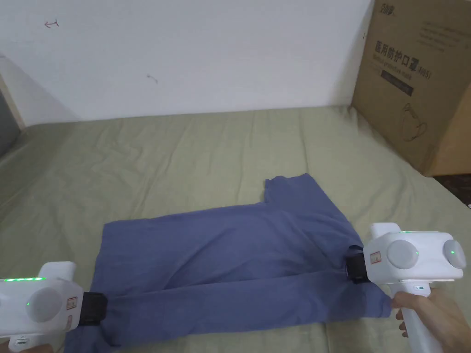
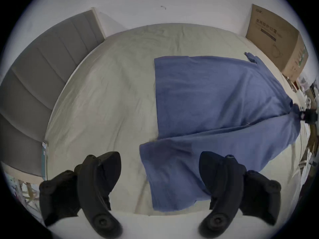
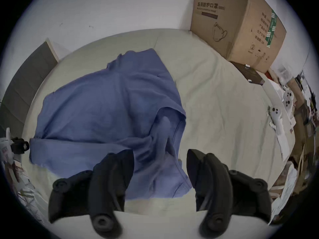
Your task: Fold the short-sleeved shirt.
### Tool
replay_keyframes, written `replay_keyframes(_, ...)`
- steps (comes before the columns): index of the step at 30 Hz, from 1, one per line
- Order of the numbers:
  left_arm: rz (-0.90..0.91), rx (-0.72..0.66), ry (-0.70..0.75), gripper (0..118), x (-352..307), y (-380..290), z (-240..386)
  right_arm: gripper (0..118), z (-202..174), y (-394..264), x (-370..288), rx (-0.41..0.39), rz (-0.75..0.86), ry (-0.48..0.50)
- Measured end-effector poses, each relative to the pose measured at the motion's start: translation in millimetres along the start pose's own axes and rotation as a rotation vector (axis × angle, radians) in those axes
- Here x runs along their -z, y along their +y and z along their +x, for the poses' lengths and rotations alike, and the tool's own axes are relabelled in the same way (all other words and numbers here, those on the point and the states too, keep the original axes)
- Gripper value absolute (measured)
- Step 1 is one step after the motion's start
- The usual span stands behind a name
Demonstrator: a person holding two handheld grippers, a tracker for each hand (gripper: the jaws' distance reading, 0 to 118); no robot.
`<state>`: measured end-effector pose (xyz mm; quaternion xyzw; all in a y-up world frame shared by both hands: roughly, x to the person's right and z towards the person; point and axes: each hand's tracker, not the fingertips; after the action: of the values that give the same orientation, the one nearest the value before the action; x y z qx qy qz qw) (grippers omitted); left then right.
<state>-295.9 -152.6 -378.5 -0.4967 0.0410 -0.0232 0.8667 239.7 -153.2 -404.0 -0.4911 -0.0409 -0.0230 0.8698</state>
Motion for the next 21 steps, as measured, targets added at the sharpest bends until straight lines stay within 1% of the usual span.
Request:
replay_keyframes(2,-0.006,-0.020,-0.011,96,-11,-8,-5,65,4,-4,-13,-0.006,0.010,0.006)
replay_keyframes(3,-0.008,-0.024,-0.013,93,-16,-12,-11,53,6,-6,-22,-0.002,0.042,0.000)
replay_keyframes(4,-0.002,-0.033,-0.019,84,-24,-19,-14,33,8,-10,-31,-0.001,0.075,-0.004)
replay_keyframes(5,0.015,-0.046,-0.037,62,-33,-26,-17,7,12,-13,-39,0.004,0.099,-0.009)
replay_keyframes(6,0.044,-0.071,-0.059,16,-45,-36,-19,1,15,-20,-47,0.028,0.129,-0.016)
replay_keyframes(7,0.057,-0.111,-0.088,0,-39,-45,-30,1,19,-27,-52,0.050,0.134,-0.002)
replay_keyframes(8,0.057,-0.140,-0.094,0,-41,-54,-32,1,22,-32,-55,0.046,0.108,0.050)
replay_keyframes(9,0.054,-0.153,-0.088,0,-43,-62,-32,1,26,-38,-51,0.048,0.082,0.102)
replay_keyframes(10,0.040,-0.162,-0.090,0,-42,-67,-32,1,26,-45,-49,0.074,0.081,0.089)
replay_keyframes(12,0.040,-0.186,-0.065,0,-31,-68,-35,1,25,-55,-44,0.071,0.051,0.055)
replay_keyframes(14,0.047,-0.248,-0.078,10,-23,-64,-38,1,31,-64,-30,0.091,0.047,0.054)
replay_keyframes(16,0.043,-0.306,-0.144,24,-17,-61,-38,1,35,-70,-29,0.135,0.037,0.094)
replay_keyframes(17,0.034,-0.317,-0.161,55,-11,-59,-38,1,32,-75,-32,0.149,0.040,0.103)
replay_keyframes(18,0.013,-0.314,-0.176,97,-1,-58,-37,1,33,-77,-32,0.153,0.039,0.103)
replay_keyframes(19,-0.002,-0.308,-0.176,112,9,-59,-33,1,32,-79,-30,0.155,0.038,0.102)
replay_keyframes(20,-0.015,-0.302,-0.171,112,17,-60,-31,1,32,-80,-28,0.156,0.034,0.099)
replay_keyframes(21,-0.083,-0.295,-0.148,92,27,-62,-29,1,27,-83,-33,0.154,0.028,0.094)
